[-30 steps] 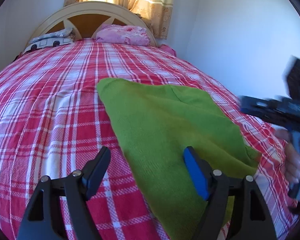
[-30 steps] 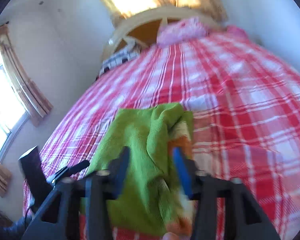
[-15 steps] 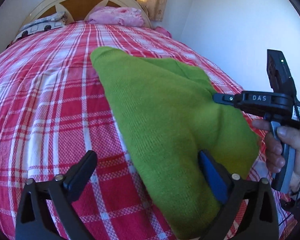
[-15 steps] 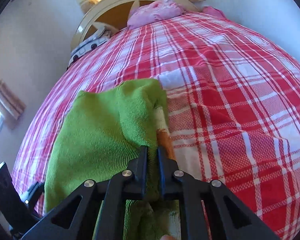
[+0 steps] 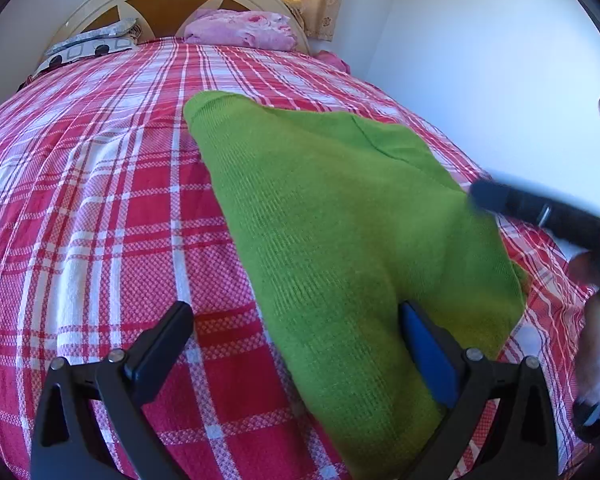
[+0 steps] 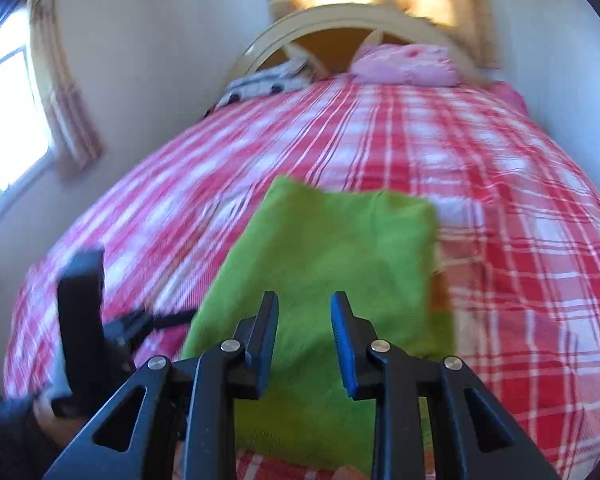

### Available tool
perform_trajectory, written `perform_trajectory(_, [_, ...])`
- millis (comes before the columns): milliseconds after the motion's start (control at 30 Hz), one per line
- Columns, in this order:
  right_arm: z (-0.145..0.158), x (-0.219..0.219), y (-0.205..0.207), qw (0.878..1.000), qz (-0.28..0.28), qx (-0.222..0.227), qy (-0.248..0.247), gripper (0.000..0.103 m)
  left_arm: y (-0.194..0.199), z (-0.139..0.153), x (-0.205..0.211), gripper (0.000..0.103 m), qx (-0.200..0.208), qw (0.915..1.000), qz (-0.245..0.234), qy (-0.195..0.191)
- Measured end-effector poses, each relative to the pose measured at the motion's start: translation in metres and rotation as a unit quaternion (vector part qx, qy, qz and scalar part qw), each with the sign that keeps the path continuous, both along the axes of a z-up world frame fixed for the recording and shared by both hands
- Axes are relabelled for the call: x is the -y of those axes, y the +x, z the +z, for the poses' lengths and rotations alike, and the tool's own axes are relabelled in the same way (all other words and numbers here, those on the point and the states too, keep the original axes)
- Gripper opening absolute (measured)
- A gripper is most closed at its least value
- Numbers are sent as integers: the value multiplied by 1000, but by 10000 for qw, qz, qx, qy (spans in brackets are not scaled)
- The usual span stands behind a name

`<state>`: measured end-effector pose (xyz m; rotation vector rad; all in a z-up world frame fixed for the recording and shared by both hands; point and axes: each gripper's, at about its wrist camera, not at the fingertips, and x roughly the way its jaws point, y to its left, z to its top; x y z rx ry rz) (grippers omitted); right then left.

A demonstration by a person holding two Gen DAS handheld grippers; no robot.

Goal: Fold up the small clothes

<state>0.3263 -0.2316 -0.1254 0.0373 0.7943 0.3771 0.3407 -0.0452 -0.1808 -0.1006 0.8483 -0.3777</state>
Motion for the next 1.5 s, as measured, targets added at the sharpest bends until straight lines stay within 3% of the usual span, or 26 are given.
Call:
perform_trajectory(100, [-36, 3, 8, 9975, -210, -448, -506, 28, 0, -1, 2, 103, -17, 10000, -12, 16])
perform_trajectory(167, [-45, 13, 9, 9985, -148, -425, -327, 28, 1, -1, 2, 103, -19, 10000, -29, 47])
perform_trajectory(333, [-32, 12, 4, 9978, -149, -485, -428, 28, 1, -1, 0, 103, -42, 10000, -27, -28])
perform_trajectory(500, [-7, 0, 8, 9998, 45, -23, -183, 28, 1, -1, 1, 103, -44, 10000, -31, -9])
perform_trajectory(567, [-13, -3, 24, 9996, 16, -170, -208, 28, 1, -1, 1, 103, -41, 10000, -31, -2])
perform_trajectory(667, [-42, 5, 51, 9954, -264, -752, -539, 27, 2, -1, 2, 103, -48, 10000, -40, 5])
perform_trajectory(767, [-48, 22, 51, 9979, -141, -618, -133, 24, 0, 0, 2, 103, -32, 10000, -54, 12])
perform_trajectory(933, [-44, 21, 44, 9980, -30, -532, -339, 23, -20, 10, -11, 103, -46, 9998, 110, -166])
perform_trajectory(1100, [-30, 42, 47, 9981, -137, -597, 121, 25, -60, 9, -23, 103, -72, 9997, 129, -170])
perform_trajectory(1333, [-44, 17, 37, 9988, -108, -223, -417, 35, -63, 3, 12, 103, -73, 9955, 105, 936])
perform_trajectory(1500, [-48, 16, 31, 9985, -33, -14, -554, 36, -49, -1, -19, 103, -366, 9944, 862, 493])
